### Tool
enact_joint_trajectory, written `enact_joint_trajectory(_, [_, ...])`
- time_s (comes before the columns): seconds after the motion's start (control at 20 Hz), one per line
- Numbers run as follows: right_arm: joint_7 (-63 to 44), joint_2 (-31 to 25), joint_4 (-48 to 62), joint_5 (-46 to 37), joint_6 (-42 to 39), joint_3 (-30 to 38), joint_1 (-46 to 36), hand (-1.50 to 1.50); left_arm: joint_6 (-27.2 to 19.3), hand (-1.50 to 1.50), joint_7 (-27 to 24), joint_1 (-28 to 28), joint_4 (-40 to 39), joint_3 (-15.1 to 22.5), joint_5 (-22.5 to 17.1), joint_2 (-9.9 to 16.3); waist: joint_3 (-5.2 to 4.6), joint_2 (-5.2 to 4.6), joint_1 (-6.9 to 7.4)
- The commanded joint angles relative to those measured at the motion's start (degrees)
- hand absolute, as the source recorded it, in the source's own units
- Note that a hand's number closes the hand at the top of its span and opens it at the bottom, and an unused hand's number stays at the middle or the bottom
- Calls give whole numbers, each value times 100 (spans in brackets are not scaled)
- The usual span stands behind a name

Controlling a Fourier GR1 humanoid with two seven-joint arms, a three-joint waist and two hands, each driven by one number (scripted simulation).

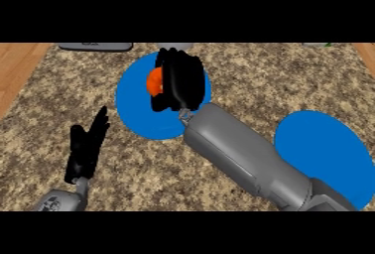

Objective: Pick the squash from the plate and place it in the plate

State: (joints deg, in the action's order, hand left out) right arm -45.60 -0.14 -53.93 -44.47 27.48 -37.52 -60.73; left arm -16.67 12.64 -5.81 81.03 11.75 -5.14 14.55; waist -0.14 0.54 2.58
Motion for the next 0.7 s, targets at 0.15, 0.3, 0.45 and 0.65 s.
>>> enact_joint_trajectory(0.15, [-1518,13,72,176,188,-769,-378,150,74,0,44,-56,34,-194,14,32,9,-67,-65])
enact_joint_trajectory(0.3, [-1116,13,469,312,265,-618,-310,150,151,0,116,287,485,-148,37,125,12,-64,-86])
enact_joint_trajectory(0.45, [-430,13,1326,619,363,-214,-615,150,213,0,-341,-131,-328,-257,59,-99,8,-114,-85])
enact_joint_trajectory(0.65, [-99,14,1647,1125,-198,-98,-490,150,207,0,-362,138,-208,-297,48,-104,9,-108,-73])
